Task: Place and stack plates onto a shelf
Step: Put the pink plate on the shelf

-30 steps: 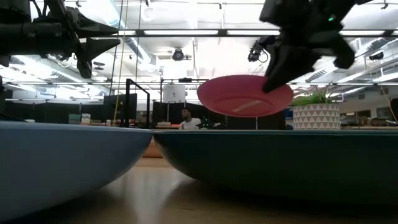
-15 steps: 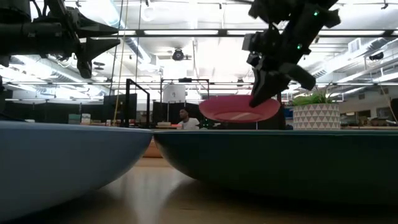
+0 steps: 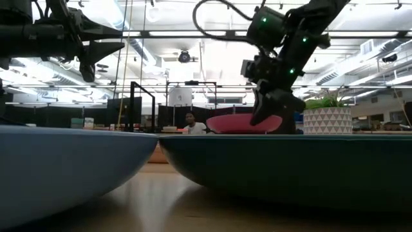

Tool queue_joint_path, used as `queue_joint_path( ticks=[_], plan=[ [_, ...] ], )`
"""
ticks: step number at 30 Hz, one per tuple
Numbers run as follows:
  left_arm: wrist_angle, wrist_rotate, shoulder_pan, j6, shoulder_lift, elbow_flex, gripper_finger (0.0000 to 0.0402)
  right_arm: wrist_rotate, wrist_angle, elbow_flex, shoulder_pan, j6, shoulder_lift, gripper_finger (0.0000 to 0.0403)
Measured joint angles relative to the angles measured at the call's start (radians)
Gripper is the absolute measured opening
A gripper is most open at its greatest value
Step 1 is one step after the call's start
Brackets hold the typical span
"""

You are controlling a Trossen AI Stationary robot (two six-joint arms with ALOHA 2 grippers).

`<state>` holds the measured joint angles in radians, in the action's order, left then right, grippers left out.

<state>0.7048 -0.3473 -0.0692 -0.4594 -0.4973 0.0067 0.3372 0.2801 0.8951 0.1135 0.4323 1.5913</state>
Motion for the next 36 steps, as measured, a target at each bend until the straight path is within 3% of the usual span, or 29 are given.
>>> queue_joint_path(
  ticks=[14,36],
  plan=[
    [-0.001,0.0,0.0,0.0,0.0,0.0,0.0123,-0.021,-0.072,0.0,0.126,0.024,0.05,0.0031],
    [-0.001,0.0,0.0,0.0,0.0,0.0,0.0123,-0.051,-0.086,0.0,0.132,0.034,0.05,0.0036]
  ],
)
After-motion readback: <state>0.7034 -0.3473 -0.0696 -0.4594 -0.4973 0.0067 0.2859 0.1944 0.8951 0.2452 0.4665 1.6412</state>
